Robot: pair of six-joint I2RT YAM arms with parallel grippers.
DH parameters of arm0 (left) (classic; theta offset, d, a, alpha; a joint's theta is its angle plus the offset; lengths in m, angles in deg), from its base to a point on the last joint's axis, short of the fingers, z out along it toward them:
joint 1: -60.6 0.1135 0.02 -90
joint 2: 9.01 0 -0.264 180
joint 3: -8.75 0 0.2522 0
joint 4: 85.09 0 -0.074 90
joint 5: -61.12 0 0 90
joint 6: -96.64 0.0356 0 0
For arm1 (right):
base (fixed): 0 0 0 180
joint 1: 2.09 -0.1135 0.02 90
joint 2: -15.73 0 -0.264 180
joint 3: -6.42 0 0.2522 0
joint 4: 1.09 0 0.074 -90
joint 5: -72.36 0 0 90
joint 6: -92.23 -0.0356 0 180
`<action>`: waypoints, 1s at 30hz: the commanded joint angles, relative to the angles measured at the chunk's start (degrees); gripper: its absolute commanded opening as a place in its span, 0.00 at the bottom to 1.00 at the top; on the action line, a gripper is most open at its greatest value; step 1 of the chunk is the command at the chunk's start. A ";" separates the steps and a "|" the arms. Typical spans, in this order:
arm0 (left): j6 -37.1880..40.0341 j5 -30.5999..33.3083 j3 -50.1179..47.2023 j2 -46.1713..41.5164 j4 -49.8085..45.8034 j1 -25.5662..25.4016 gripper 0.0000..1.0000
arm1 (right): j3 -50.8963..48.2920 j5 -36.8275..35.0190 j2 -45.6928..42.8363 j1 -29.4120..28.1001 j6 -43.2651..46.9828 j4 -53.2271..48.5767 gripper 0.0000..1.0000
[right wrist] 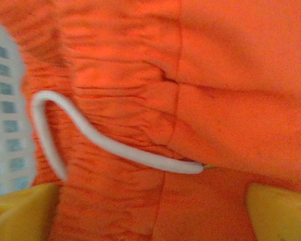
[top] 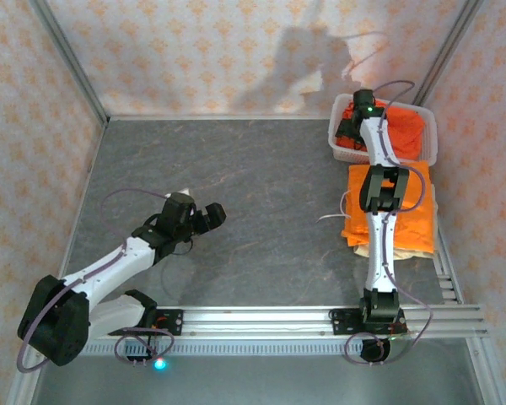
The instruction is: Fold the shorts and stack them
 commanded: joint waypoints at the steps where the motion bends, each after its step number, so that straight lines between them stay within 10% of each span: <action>1: 1.56 -0.09 1.80 1.60 -0.39 0.95 1.00 | 2.08 -3.01 1.79 0.48 1.12 -2.18 0.87; 13: 1.21 -0.76 3.25 4.24 0.33 1.13 1.00 | 1.99 1.82 0.47 0.51 1.73 -0.96 0.01; 30: 0.24 0.21 1.41 -0.96 -1.08 1.18 1.00 | -17.65 3.64 -30.41 -2.07 -0.95 9.86 0.00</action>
